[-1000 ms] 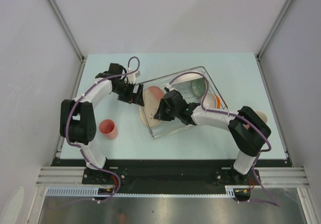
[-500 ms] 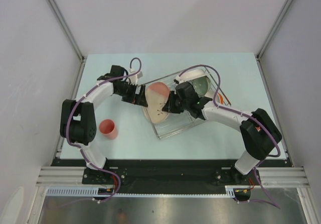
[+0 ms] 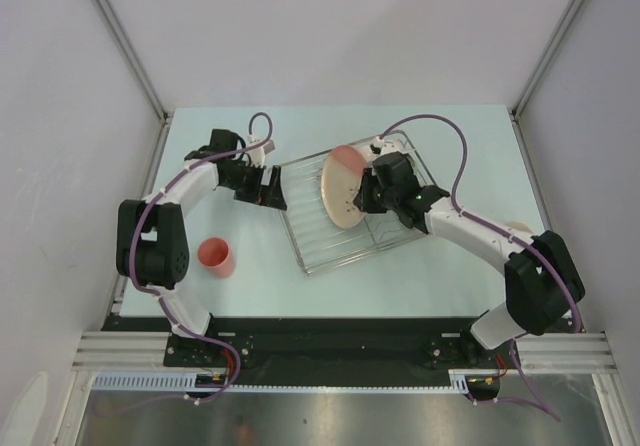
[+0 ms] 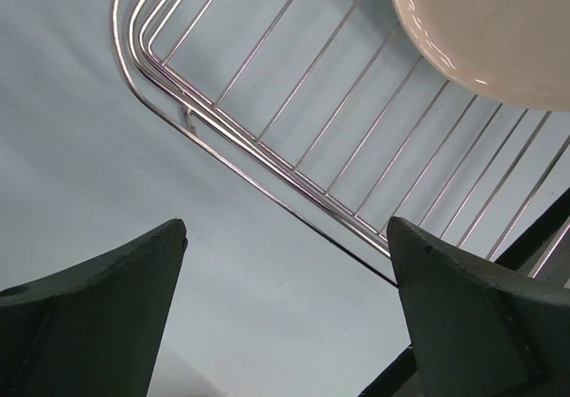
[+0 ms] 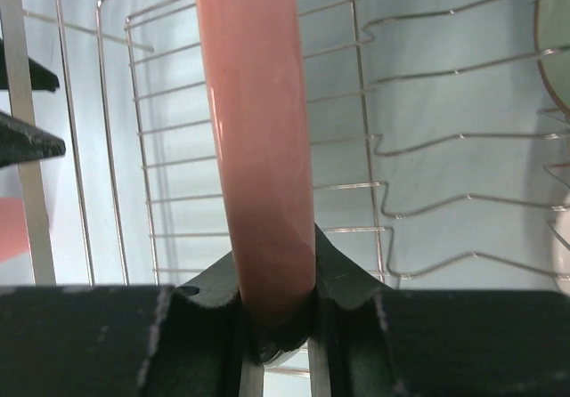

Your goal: Load the mixed dishes into the dish rack

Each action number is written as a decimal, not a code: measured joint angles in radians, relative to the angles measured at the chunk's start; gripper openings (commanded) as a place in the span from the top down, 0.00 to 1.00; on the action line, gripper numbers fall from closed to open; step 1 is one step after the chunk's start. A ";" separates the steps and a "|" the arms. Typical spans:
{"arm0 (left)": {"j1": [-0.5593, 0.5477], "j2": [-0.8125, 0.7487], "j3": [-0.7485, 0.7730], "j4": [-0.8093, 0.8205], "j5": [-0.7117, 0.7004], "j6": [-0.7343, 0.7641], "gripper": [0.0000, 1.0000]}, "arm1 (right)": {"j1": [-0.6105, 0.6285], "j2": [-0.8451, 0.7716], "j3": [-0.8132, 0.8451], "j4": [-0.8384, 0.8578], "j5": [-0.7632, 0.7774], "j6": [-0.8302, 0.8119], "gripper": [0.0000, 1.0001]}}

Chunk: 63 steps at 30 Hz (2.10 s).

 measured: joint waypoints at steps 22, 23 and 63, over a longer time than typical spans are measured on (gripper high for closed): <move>-0.011 0.225 0.314 -0.121 -0.197 0.190 0.03 | 0.150 -0.311 0.007 -0.214 -0.072 -0.386 1.00; -0.016 0.225 0.317 -0.114 -0.227 0.215 0.04 | 0.158 -0.327 0.010 -0.214 -0.059 -0.415 1.00; -0.141 0.361 0.493 -0.126 -0.423 0.398 0.71 | 0.173 -0.466 0.014 -0.204 0.127 -0.954 1.00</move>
